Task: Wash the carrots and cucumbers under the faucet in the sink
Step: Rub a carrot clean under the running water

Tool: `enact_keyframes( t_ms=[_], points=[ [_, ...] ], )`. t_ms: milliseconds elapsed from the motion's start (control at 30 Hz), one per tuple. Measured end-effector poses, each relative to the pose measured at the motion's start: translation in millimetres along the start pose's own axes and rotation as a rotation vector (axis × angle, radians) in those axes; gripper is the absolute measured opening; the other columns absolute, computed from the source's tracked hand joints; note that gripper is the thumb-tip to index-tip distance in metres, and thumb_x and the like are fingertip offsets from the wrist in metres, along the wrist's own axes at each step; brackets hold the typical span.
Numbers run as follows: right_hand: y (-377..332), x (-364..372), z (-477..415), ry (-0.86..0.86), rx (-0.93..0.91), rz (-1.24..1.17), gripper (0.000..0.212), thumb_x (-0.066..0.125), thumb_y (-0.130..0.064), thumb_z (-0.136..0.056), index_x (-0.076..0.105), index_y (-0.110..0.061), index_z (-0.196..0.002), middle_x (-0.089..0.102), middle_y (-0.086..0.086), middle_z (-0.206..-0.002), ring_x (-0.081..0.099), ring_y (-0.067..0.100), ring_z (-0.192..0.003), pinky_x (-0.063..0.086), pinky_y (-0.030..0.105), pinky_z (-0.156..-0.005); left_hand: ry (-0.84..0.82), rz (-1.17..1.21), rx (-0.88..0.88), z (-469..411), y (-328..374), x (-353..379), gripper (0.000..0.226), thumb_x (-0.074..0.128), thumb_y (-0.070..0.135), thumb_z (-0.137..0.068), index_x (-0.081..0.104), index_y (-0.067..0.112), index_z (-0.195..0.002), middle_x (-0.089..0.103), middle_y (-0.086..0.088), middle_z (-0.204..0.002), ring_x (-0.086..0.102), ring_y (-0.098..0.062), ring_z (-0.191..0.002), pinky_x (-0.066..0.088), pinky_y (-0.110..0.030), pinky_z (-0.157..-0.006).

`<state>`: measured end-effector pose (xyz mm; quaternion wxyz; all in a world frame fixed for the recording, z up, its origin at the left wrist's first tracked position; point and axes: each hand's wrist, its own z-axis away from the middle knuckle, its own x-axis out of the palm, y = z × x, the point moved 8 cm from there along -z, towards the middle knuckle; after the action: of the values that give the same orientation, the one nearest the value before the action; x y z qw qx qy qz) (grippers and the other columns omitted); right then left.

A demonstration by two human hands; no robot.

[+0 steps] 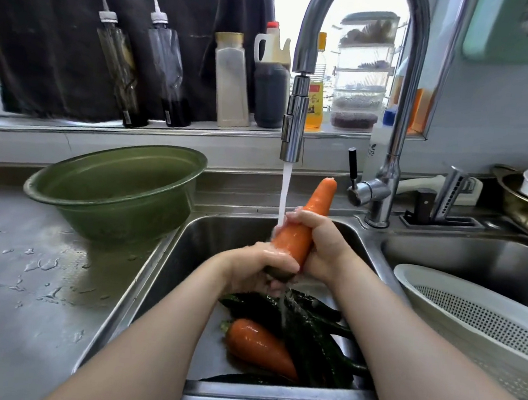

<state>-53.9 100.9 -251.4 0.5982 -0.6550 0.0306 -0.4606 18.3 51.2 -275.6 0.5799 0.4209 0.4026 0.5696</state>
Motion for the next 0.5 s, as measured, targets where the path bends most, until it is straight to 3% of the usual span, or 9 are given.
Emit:
enact_keyframes(
  t_ms=[100,200,367,500],
  points=[
    [-4,20,4,-0.199,-0.019,-0.066,0.014,0.066,-0.01,-0.083,0.06,-0.015,-0.071,0.061,0.007,-0.075,0.062,0.023,-0.074,0.043,0.053,-0.106,-0.286,0.244,-0.092,9,-8,10,0.058,0.09,0.03,-0.056,0.061,0.009,-0.102,0.066,-0.001,-0.081,0.046,-0.008,-0.055,0.046,-0.019,-0.05],
    [-7,28,6,-0.267,-0.04,-0.026,0.011,0.067,-0.017,-0.084,0.058,-0.013,-0.079,0.061,0.003,-0.078,0.062,0.019,-0.076,0.044,0.049,-0.104,-0.421,0.316,-0.097,13,-5,16,0.063,0.093,0.037,-0.057,0.06,0.009,-0.102,0.064,0.001,-0.079,0.047,-0.004,-0.044,0.046,-0.018,-0.048],
    [-14,17,-3,-0.087,-0.104,0.106,0.018,0.072,-0.024,-0.086,0.058,-0.013,-0.088,0.063,0.006,-0.077,0.063,0.02,-0.071,0.058,0.036,-0.074,-0.108,0.114,-0.068,6,4,2,0.041,0.08,0.031,-0.068,0.062,0.01,-0.098,0.063,-0.002,-0.076,0.045,-0.007,-0.047,0.048,-0.019,-0.051],
    [-17,1,-9,0.146,-0.124,0.013,0.039,0.076,-0.023,-0.089,0.057,-0.007,-0.12,0.069,0.009,-0.079,0.07,0.024,-0.07,0.06,0.043,-0.076,0.136,-0.028,0.032,8,20,-7,0.023,0.075,0.024,-0.081,0.063,0.01,-0.096,0.064,-0.005,-0.075,0.048,-0.011,-0.051,0.05,-0.025,-0.055]
  ],
)
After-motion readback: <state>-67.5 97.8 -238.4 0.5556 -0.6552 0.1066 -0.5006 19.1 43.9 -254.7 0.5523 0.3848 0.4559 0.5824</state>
